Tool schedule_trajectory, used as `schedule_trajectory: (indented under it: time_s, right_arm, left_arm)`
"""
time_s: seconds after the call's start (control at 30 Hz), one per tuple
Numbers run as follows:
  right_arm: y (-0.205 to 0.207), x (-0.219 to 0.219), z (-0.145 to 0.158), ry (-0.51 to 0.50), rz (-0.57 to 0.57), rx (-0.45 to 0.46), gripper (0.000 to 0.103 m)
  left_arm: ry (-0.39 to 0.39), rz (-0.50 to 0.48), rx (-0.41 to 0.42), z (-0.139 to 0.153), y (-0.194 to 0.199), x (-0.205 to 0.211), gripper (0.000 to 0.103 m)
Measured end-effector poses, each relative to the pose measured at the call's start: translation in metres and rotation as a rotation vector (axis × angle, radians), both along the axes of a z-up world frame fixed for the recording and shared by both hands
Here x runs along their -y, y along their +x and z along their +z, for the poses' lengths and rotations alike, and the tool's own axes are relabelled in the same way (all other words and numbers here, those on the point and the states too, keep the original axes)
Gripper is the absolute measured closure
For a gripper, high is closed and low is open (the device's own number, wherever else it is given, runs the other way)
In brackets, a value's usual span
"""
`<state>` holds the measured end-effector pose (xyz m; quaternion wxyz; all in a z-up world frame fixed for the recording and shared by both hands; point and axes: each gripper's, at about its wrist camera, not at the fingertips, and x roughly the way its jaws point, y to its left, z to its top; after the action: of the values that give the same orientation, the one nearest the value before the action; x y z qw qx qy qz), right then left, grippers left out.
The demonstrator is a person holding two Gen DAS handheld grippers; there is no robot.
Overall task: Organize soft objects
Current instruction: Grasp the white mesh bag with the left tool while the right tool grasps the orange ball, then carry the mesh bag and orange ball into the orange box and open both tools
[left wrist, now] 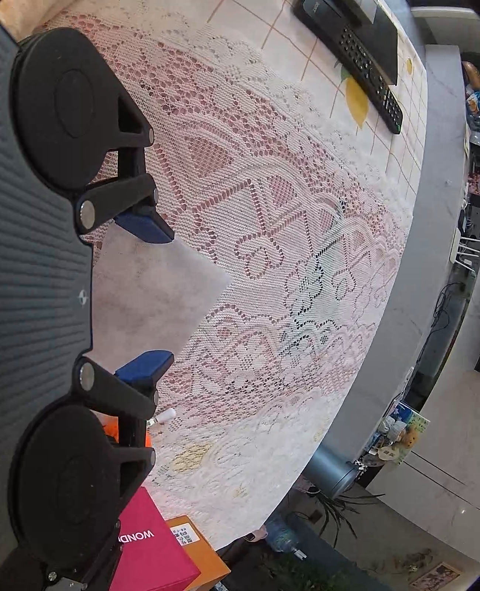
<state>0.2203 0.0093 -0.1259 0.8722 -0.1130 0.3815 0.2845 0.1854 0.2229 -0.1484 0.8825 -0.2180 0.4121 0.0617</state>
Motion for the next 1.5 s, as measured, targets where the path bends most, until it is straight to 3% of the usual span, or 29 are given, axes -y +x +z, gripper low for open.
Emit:
schedule_trajectory:
  time_s: [0.17,0.3,0.37,0.53,0.67,0.77,0.87,0.93,1.03,1.27,1.5]
  right_arm:
    - [0.0,0.002,0.0,0.001,0.007,0.003,0.068]
    - [-0.002,0.002,-0.001,-0.003,0.011,0.012,0.068]
    - [-0.002,0.002,-0.001,-0.003,0.012,0.014,0.068]
    - [-0.002,0.003,-0.002,0.005,0.013,0.014,0.068]
    - [-0.003,0.004,-0.002,0.007,0.019,0.018,0.068]
    - [-0.004,0.003,-0.003,-0.002,0.026,0.029,0.068]
    - [-0.005,0.002,-0.003,-0.007,0.03,0.038,0.068]
    - [-0.006,0.002,-0.003,-0.009,0.031,0.042,0.068]
    - [-0.007,0.002,-0.004,-0.012,0.035,0.049,0.068]
    - [-0.009,0.004,0.0,-0.008,0.027,0.062,0.069]
    - [-0.021,0.017,0.025,0.03,0.016,0.086,0.069]
  left_arm:
    - [0.116,0.031,0.079,0.013,-0.005,0.003,0.024]
    - [0.107,0.035,-0.012,-0.001,0.004,-0.001,0.024]
    - [0.103,0.02,-0.018,-0.001,0.004,-0.001,0.025]
    - [0.004,-0.066,-0.01,0.0,0.0,0.005,0.032]
    - [-0.141,-0.106,-0.004,-0.003,-0.002,0.009,0.034]
    - [-0.147,-0.118,0.002,-0.003,-0.001,0.015,0.036]
    - [-0.155,-0.14,-0.002,-0.004,0.001,0.025,0.052]
    - [-0.121,-0.147,-0.012,-0.005,0.001,0.033,0.076]
    - [-0.088,-0.157,-0.01,-0.005,0.001,0.041,0.095]
    - [-0.029,-0.134,0.048,0.006,-0.009,0.049,0.099]
    - [0.03,-0.111,0.107,0.03,-0.031,0.058,0.1]
